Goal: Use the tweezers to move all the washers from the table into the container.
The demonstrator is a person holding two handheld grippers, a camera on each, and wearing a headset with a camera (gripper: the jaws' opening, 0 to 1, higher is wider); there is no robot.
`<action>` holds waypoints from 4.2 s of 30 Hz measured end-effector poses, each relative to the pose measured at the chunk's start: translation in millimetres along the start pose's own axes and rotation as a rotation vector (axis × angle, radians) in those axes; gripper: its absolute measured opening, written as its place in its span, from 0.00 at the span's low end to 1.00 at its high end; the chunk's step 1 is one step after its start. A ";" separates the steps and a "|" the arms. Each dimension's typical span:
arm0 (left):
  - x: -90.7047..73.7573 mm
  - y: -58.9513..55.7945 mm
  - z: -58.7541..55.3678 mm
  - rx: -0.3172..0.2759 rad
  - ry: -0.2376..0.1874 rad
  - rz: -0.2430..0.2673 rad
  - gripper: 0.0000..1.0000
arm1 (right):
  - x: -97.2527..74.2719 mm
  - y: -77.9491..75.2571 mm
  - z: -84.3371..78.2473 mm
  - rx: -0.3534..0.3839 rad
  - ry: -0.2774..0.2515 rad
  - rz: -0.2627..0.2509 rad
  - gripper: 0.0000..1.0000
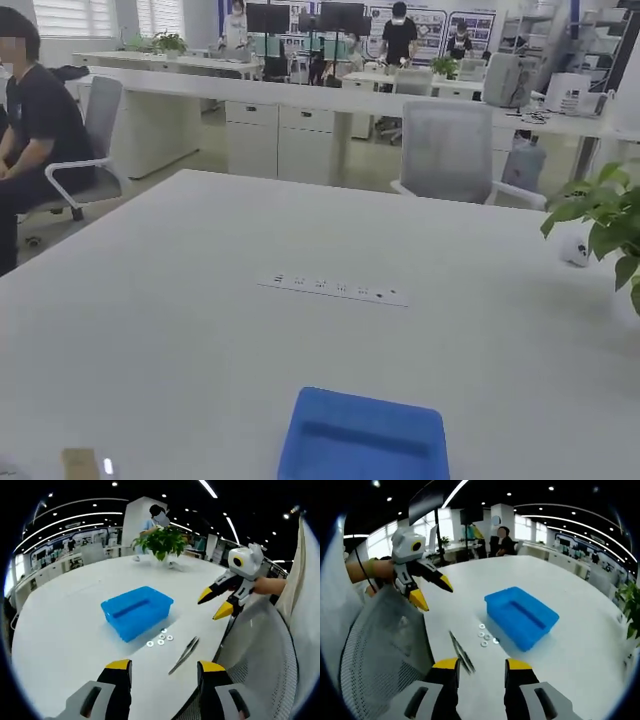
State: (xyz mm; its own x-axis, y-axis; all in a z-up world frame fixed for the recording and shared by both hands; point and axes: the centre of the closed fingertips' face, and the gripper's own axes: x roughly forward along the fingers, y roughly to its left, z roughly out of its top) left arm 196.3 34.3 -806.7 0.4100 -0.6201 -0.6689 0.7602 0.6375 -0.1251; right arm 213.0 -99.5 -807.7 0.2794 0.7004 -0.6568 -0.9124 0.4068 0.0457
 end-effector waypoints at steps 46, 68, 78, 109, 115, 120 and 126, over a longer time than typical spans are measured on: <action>70.6 -15.6 -40.8 0.622 0.397 -0.163 0.00 | 53.6 28.4 -34.5 -0.193 0.230 0.155 0.25; 49.5 -39.3 18.1 0.667 0.226 -0.226 0.00 | 42.8 23.1 -18.7 -0.267 0.120 0.119 0.35; 45.0 -52.9 38.2 0.722 0.193 -0.240 0.00 | 43.0 25.4 -14.4 -0.301 0.102 0.124 0.24; 45.1 -79.2 62.5 0.802 0.150 -0.282 0.00 | 43.0 22.9 -19.7 -0.282 0.098 0.154 0.07; 39.8 -81.1 64.2 0.797 0.148 -0.277 0.00 | 47.1 29.0 -13.2 -0.296 0.083 0.169 0.07; 36.5 -81.3 64.2 0.783 0.145 -0.273 0.00 | 50.4 32.9 -9.0 -0.305 0.075 0.181 0.07; 34.1 -80.1 64.3 0.738 0.144 -0.286 0.00 | 55.3 39.3 -5.3 -0.294 0.064 0.202 0.07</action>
State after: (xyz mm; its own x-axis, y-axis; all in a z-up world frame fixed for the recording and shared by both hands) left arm 181.8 -67.3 -772.3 0.1179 -0.6165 -0.7785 0.9836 -0.0352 0.1768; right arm 191.0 -47.9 -846.2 0.0739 0.7073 -0.7030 -0.9969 0.0714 -0.0330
